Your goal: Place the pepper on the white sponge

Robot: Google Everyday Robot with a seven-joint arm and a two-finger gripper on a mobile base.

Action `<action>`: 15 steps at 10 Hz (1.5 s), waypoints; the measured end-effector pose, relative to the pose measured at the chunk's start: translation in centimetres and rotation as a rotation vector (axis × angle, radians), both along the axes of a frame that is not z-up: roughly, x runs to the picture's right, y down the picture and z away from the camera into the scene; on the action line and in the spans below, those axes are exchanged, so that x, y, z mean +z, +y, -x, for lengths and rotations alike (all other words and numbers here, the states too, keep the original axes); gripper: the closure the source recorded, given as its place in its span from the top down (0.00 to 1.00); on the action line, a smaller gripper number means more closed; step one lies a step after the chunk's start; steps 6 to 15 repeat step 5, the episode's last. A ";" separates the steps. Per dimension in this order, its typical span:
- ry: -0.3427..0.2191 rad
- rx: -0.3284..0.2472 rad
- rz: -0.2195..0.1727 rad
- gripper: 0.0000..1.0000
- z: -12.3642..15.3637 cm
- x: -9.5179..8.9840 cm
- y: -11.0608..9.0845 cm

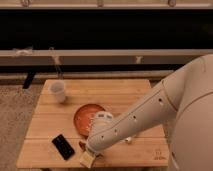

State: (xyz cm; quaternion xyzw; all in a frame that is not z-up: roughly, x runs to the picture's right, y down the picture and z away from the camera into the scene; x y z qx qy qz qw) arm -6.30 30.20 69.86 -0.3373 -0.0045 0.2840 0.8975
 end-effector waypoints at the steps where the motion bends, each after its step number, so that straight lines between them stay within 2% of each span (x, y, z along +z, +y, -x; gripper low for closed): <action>1: 0.005 -0.003 -0.007 0.78 -0.2 -0.2 -0.3; 15: 0.008 -0.013 -0.015 0.78 -0.4 -0.4 -0.7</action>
